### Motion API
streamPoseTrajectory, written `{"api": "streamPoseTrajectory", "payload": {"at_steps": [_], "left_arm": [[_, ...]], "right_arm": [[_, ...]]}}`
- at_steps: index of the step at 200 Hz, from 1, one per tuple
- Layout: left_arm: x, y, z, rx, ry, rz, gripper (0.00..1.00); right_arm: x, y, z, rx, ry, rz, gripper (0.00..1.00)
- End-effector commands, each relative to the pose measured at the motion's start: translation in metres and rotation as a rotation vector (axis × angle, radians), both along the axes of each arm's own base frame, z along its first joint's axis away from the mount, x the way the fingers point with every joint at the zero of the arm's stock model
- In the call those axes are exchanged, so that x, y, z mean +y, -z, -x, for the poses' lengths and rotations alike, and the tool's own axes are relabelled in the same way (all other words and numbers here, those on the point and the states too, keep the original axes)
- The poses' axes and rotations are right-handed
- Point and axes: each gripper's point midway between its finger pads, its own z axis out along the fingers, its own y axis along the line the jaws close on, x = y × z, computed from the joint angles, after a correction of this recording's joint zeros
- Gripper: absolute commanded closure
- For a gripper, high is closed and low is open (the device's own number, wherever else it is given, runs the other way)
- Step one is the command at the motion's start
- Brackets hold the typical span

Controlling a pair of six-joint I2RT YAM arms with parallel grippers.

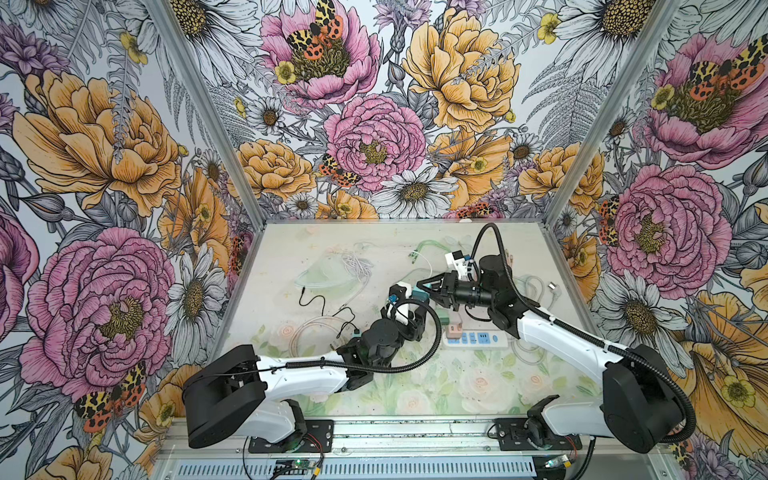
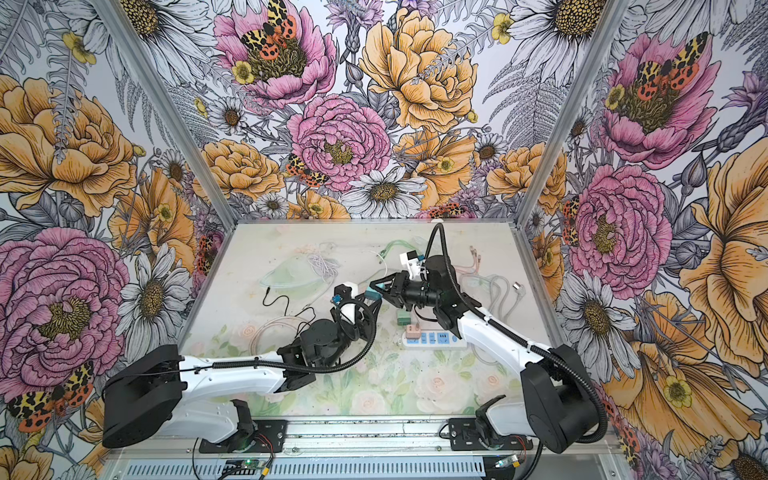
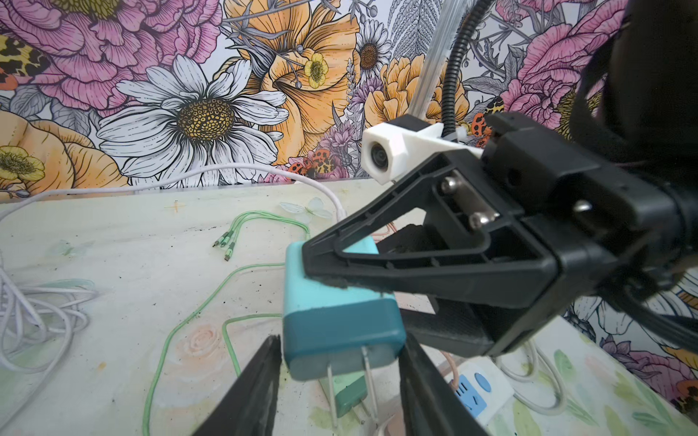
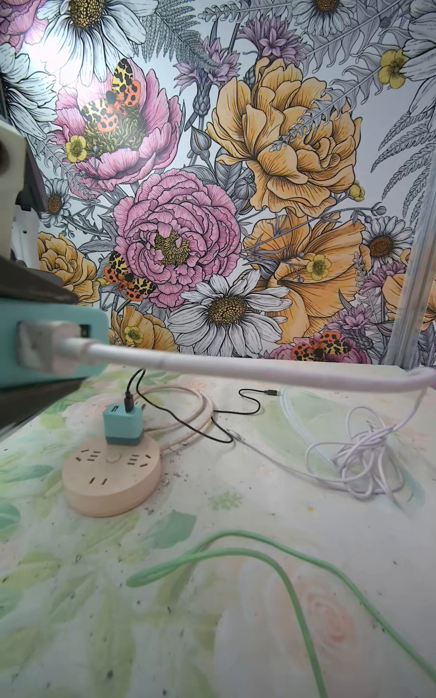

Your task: Insert the plug

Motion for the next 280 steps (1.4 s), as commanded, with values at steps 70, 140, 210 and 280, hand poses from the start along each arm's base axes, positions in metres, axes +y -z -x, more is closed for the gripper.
{"api": "streamPoseTrajectory", "payload": {"at_steps": [70,140,210,280], "left_arm": [[0.001,-0.011,-0.013,-0.006,-0.046,0.088,0.43],[0.009,-0.019,-0.02,-0.022,-0.121,0.205,0.44],[0.013,-0.035,-0.017,-0.049,-0.128,0.188,0.43],[-0.005,-0.036,-0.012,-0.038,0.04,0.045,0.63]], "right_arm": [[0.001,-0.02,0.001,-0.053,-0.002,-0.04,1.0],[0.0,-0.016,0.003,-0.042,-0.006,-0.039,1.0],[-0.003,-0.007,0.002,-0.032,0.005,-0.027,1.0],[-0.007,-0.027,0.008,-0.084,-0.061,-0.061,0.64]]}}
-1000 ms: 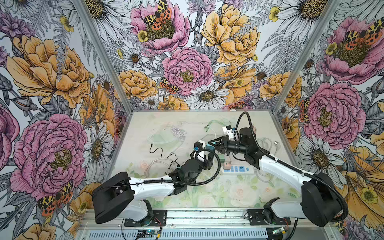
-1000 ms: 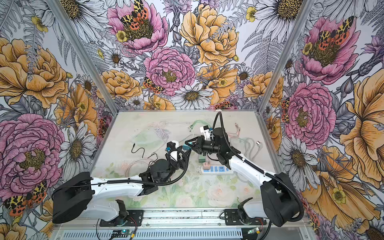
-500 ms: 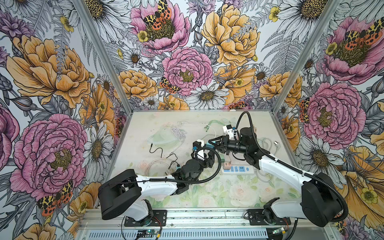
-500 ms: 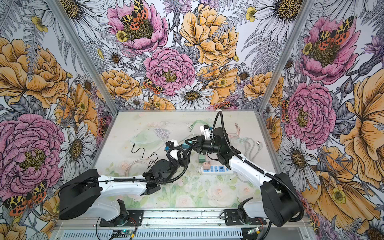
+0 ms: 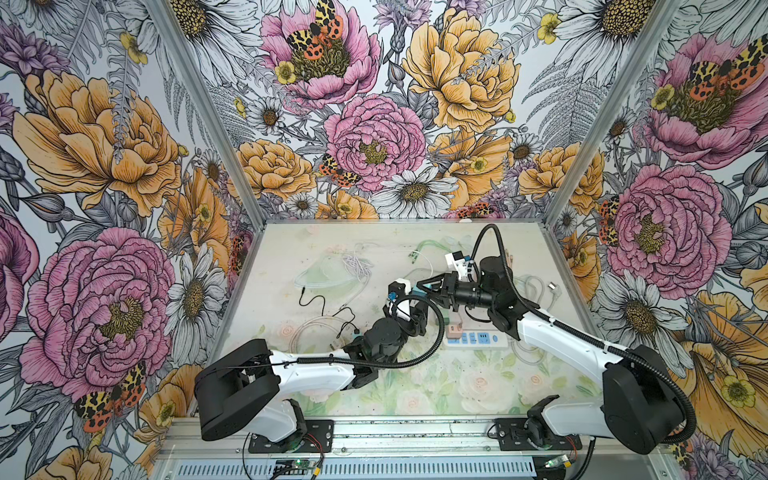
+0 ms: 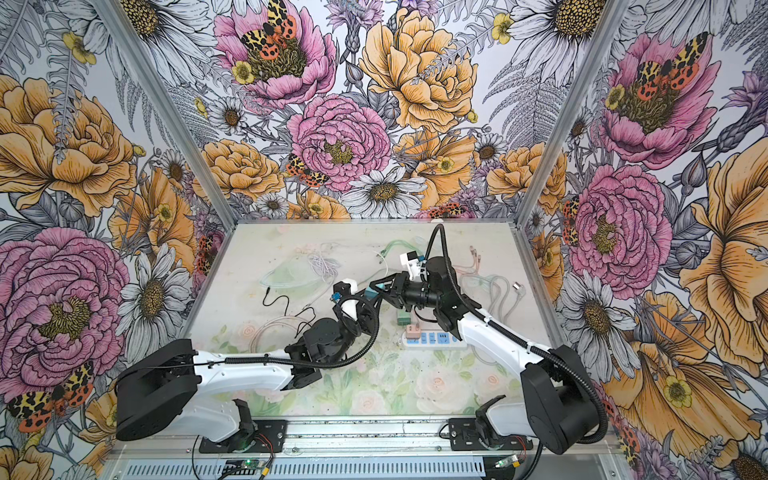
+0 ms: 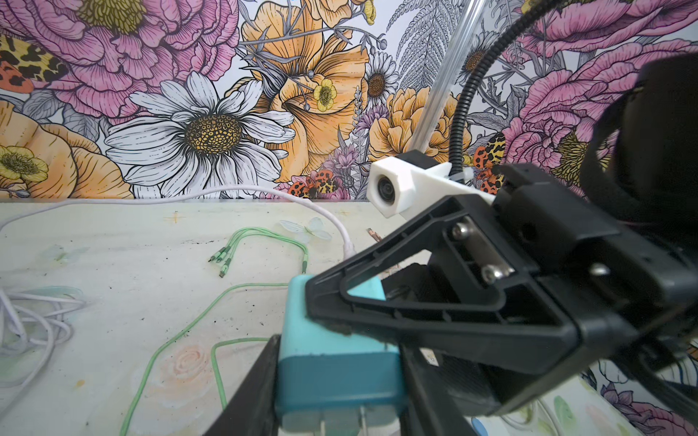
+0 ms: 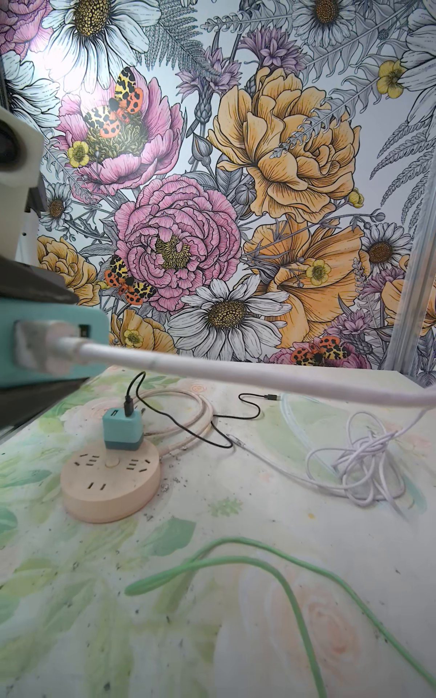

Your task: Insert the plug

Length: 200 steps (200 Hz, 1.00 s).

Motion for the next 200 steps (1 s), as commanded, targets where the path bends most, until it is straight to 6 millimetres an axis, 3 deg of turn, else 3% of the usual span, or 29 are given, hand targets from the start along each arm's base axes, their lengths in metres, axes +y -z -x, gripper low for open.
{"api": "streamPoseTrajectory", "payload": {"at_steps": [1,47,99,124,168,200], "left_arm": [[0.002,-0.025,-0.002,-0.02,0.073,-0.039,0.63],[0.025,-0.022,0.024,0.08,0.326,-0.268,0.63],[0.036,-0.026,0.059,0.09,0.598,-0.401,0.67],[0.043,-0.033,0.055,0.071,0.619,-0.424,0.68],[0.043,-0.038,0.042,0.033,0.635,-0.451,0.69],[0.037,-0.032,0.035,0.028,0.652,-0.5,0.69]], "right_arm": [[-0.003,-0.025,0.011,-0.079,-0.077,-0.042,0.63],[-0.018,-0.049,0.022,-0.217,-0.152,-0.054,0.48],[-0.014,-0.078,0.041,-0.371,-0.293,-0.137,0.45],[-0.012,-0.086,0.047,-0.384,-0.324,-0.208,0.42],[-0.012,-0.068,0.049,-0.317,-0.332,-0.241,0.45],[-0.012,-0.068,0.05,-0.311,-0.338,-0.238,0.47]]}}
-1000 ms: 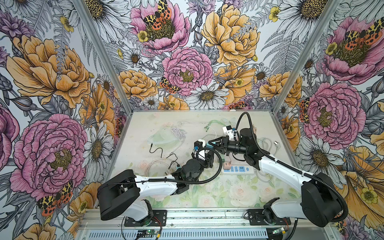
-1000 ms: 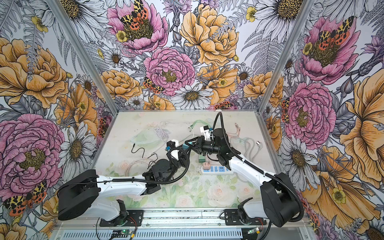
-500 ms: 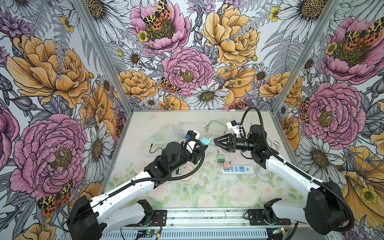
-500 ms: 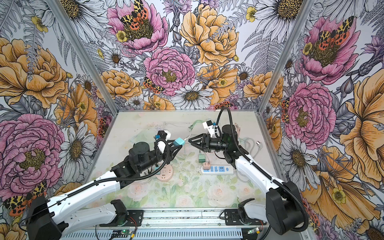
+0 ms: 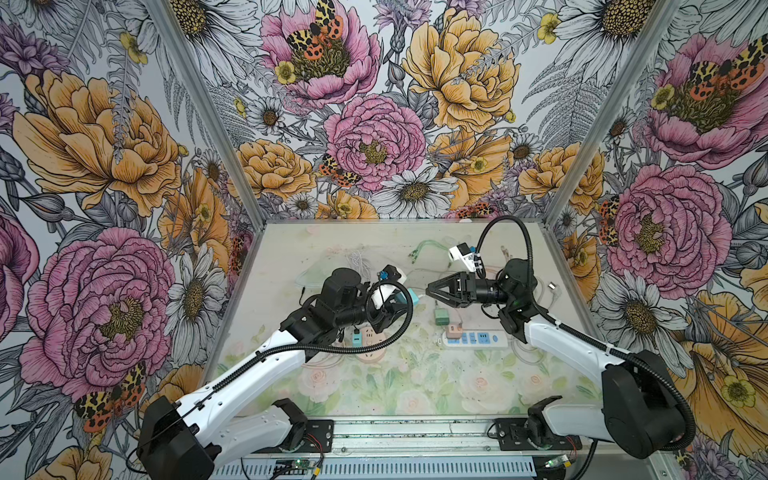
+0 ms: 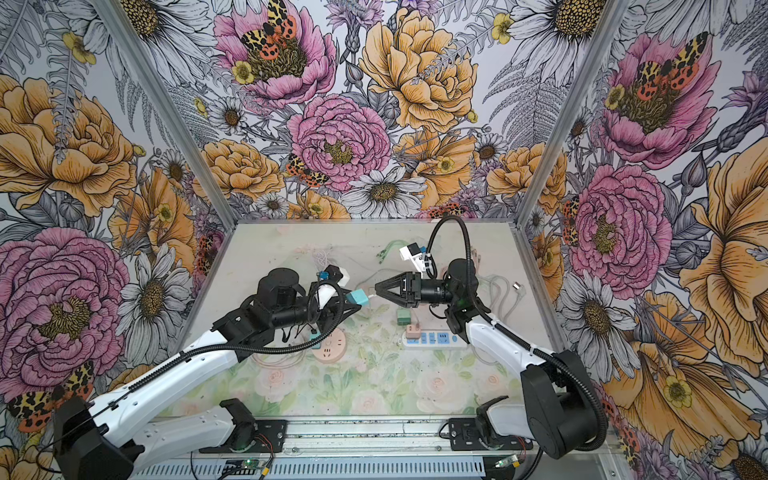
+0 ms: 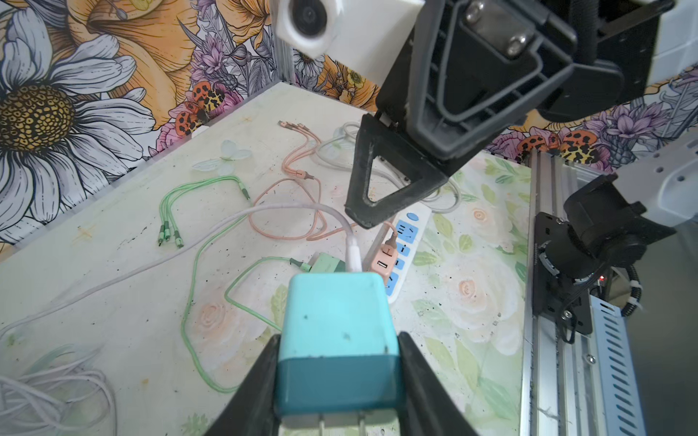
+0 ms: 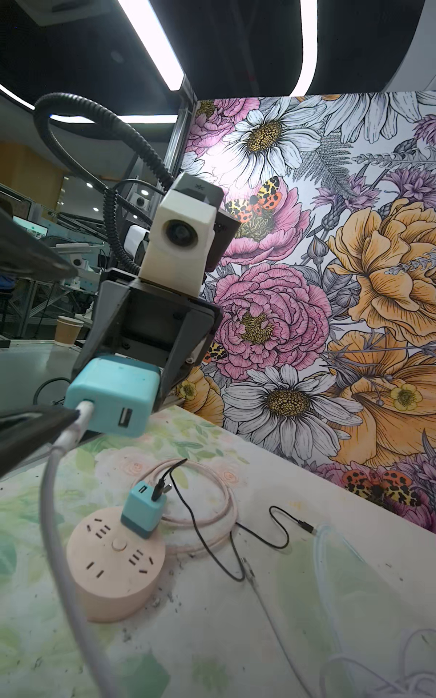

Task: Insert the plug
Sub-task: 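Move the right gripper back toward the teal charger held by the left gripper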

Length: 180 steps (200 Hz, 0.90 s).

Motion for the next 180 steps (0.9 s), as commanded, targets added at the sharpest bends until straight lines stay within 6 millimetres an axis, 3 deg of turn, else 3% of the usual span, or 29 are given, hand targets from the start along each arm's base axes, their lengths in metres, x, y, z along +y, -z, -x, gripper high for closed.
{"api": "streamPoseTrajectory", "payload": {"at_steps": [1,52,82,114,180], "left_arm": [[-0.006,-0.008,0.001,-0.046,0.065,-0.018,0.69],[0.018,-0.028,-0.016,-0.15,-0.02,-0.036,0.68],[0.027,-0.041,-0.012,-0.178,-0.016,-0.017,0.7],[0.019,-0.038,0.0,-0.151,0.04,0.006,0.71],[-0.004,-0.026,0.009,-0.115,0.118,-0.001,0.73]], "right_arm": [[0.0,-0.014,0.005,-0.058,-0.025,-0.03,0.47],[-0.004,0.008,0.014,-0.004,-0.018,0.037,0.5],[-0.008,0.024,0.016,0.017,0.024,0.102,0.48],[-0.005,0.021,0.012,0.018,0.034,0.077,0.46],[0.02,0.012,0.014,-0.002,-0.036,0.025,0.43]]}}
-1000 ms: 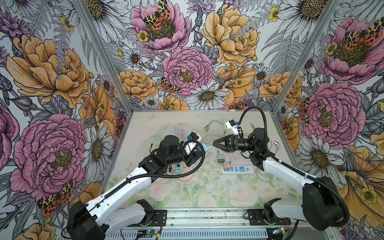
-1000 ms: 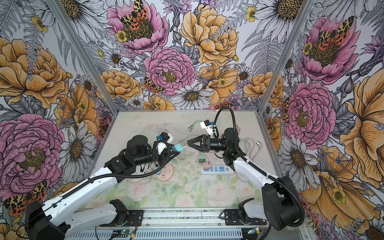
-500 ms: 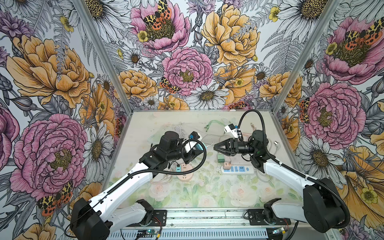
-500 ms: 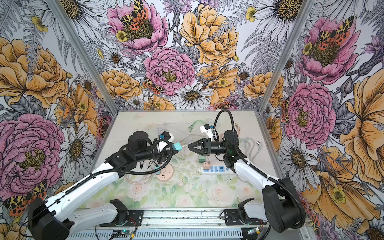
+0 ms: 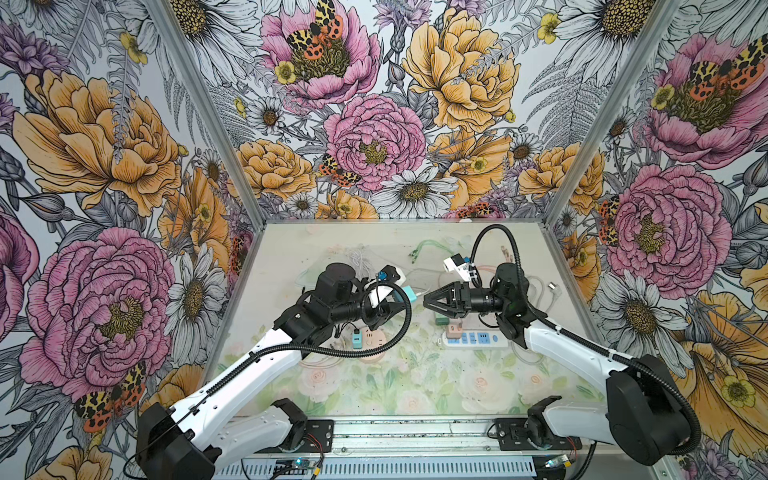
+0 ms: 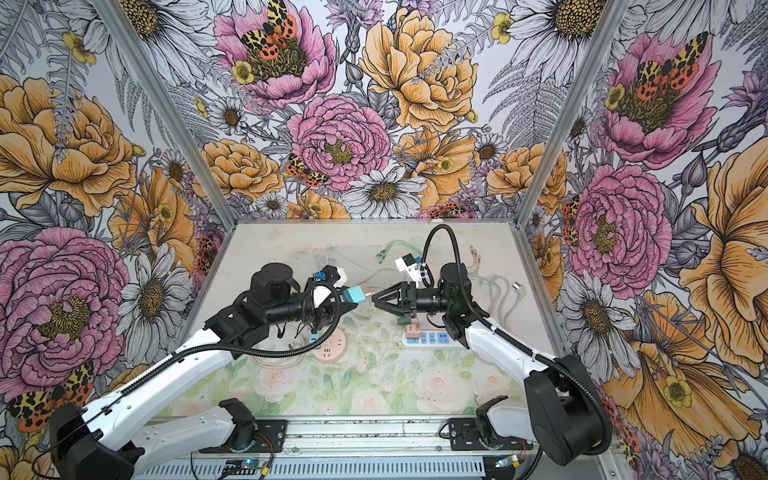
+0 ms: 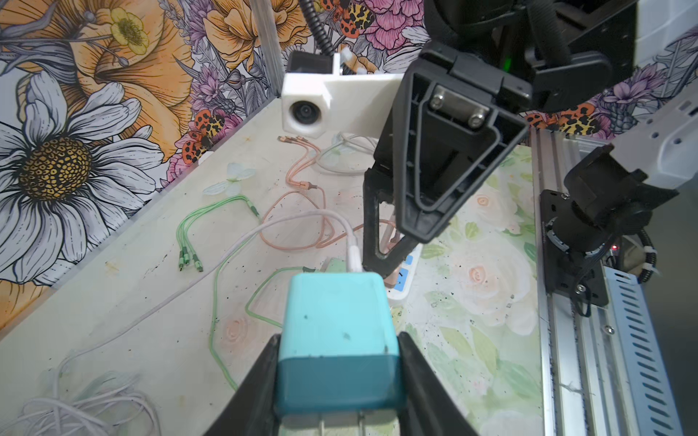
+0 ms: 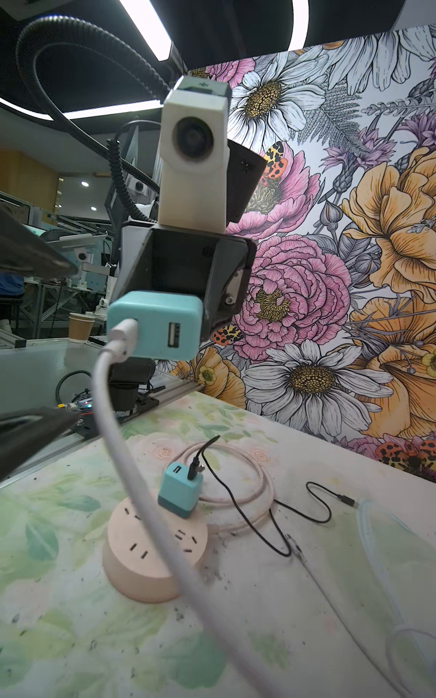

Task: Insert the plug
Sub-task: 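Move the right gripper back toward the teal charger held by the left gripper, then close the right gripper on the teal charger while the left gripper opens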

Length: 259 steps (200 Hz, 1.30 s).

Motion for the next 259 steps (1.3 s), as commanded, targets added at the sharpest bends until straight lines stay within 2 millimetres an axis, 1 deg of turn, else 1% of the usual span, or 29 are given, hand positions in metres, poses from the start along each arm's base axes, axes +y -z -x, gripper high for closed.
{"api": "streamPoseTrajectory", "payload": {"at_steps": [1,33,73,109,132,151,177,188,192,196,206,217,240,251,259], "left_arm": [[-0.01,-0.014,0.005,-0.022,0.056,0.032,0.73],[-0.018,-0.01,0.005,-0.013,0.074,0.026,0.73],[-0.025,-0.01,0.006,-0.023,0.089,0.042,0.73],[-0.031,-0.004,0.002,-0.011,0.097,0.033,0.73],[-0.033,-0.001,0.001,-0.008,0.104,0.032,0.73],[-0.034,-0.004,0.0,-0.02,0.101,0.04,0.73],[-0.034,-0.005,-0.001,-0.029,0.101,0.043,0.73],[-0.034,-0.005,-0.002,-0.029,0.097,0.043,0.72],[-0.034,-0.005,-0.003,-0.031,0.094,0.041,0.71],[-0.033,-0.005,-0.004,-0.031,0.088,0.039,0.68],[-0.032,-0.005,-0.007,-0.032,0.065,0.037,0.55],[-0.029,-0.005,-0.01,-0.032,0.039,0.029,0.48],[-0.018,-0.007,-0.013,-0.028,-0.026,0.022,0.44],[-0.01,-0.011,-0.013,-0.027,-0.067,0.038,0.42],[-0.005,-0.012,-0.012,-0.018,-0.095,0.057,0.41]], "right_arm": [[0.007,-0.016,-0.002,-0.064,-0.009,-0.048,0.43],[0.01,-0.017,-0.005,-0.06,-0.013,-0.074,0.43],[0.015,-0.01,-0.005,-0.037,-0.029,-0.071,0.43],[0.017,-0.013,-0.005,-0.043,-0.041,-0.086,0.46],[0.017,-0.014,-0.002,-0.045,-0.054,-0.088,0.52],[0.017,-0.012,-0.001,-0.041,-0.058,-0.086,0.59],[0.017,-0.012,0.0,-0.042,-0.066,-0.085,0.7],[0.017,-0.012,0.0,-0.042,-0.067,-0.085,0.79],[0.017,-0.012,0.0,-0.04,-0.068,-0.085,0.84],[0.017,-0.012,0.0,-0.043,-0.067,-0.085,0.89],[0.017,-0.012,0.0,-0.043,-0.064,-0.085,1.0],[0.017,-0.012,-0.002,-0.042,-0.056,-0.082,1.0],[0.018,-0.006,-0.007,-0.044,-0.049,-0.03,1.0],[0.017,0.001,-0.007,-0.038,-0.048,0.028,1.0],[0.016,0.002,-0.007,-0.064,-0.048,0.069,1.0]]}}
